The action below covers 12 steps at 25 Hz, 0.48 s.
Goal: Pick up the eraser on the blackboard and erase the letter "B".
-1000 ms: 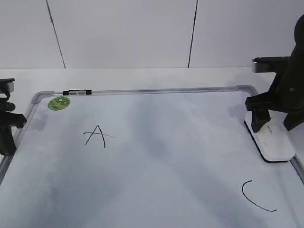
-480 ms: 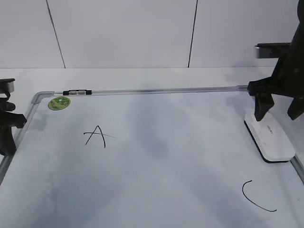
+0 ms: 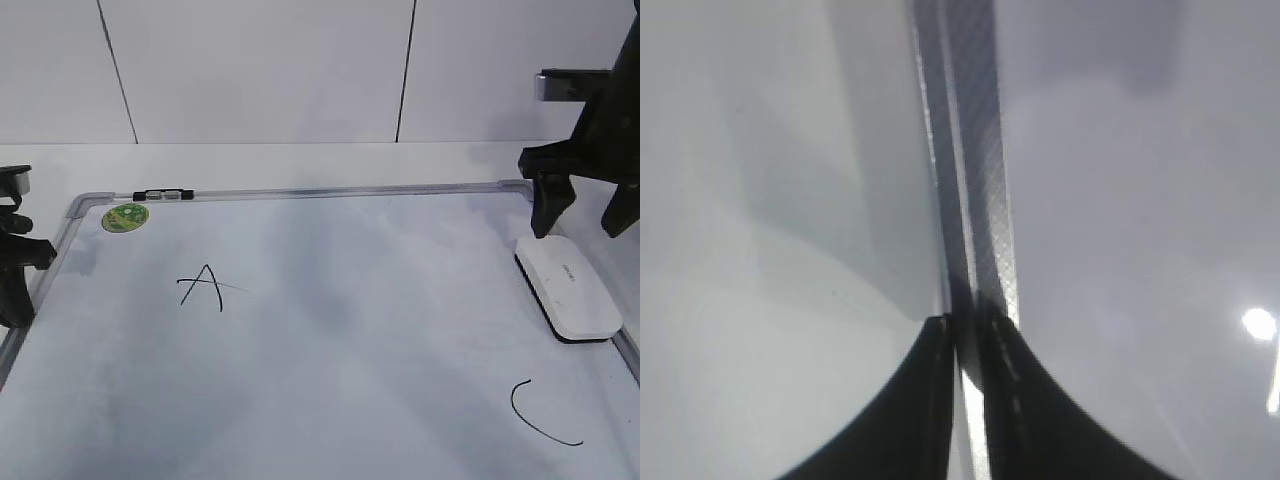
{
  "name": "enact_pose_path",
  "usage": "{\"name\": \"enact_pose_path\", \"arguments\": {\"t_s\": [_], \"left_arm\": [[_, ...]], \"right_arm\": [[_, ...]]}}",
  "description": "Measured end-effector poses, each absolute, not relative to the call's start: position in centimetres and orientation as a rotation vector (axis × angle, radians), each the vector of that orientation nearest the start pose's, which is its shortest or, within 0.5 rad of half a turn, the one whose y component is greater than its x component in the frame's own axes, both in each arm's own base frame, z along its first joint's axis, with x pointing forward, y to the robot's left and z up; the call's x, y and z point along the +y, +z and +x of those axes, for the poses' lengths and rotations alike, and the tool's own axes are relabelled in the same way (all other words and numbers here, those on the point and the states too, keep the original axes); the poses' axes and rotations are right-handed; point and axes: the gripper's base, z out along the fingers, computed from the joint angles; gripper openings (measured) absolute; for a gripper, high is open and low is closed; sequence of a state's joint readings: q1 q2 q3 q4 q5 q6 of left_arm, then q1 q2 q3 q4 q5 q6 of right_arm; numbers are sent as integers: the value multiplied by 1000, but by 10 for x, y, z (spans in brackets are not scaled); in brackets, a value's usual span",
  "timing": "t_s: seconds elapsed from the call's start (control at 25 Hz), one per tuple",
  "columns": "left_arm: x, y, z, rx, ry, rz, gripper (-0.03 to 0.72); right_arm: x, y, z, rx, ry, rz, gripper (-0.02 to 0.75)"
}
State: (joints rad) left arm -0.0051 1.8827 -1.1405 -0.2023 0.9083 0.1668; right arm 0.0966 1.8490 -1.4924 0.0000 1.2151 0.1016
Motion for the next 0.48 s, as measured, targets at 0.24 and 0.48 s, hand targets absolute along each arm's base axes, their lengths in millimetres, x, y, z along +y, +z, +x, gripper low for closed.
{"name": "enact_pose_path", "arguments": {"t_s": [0.24, 0.48], "left_arm": [[-16, 155, 337, 3110, -247, 86, 69], [-17, 155, 337, 3110, -255, 89, 134]], "right_arm": [[35, 248, 368, 3057, 4, 1, 589], [35, 248, 368, 3057, -1, -20, 588]]}}
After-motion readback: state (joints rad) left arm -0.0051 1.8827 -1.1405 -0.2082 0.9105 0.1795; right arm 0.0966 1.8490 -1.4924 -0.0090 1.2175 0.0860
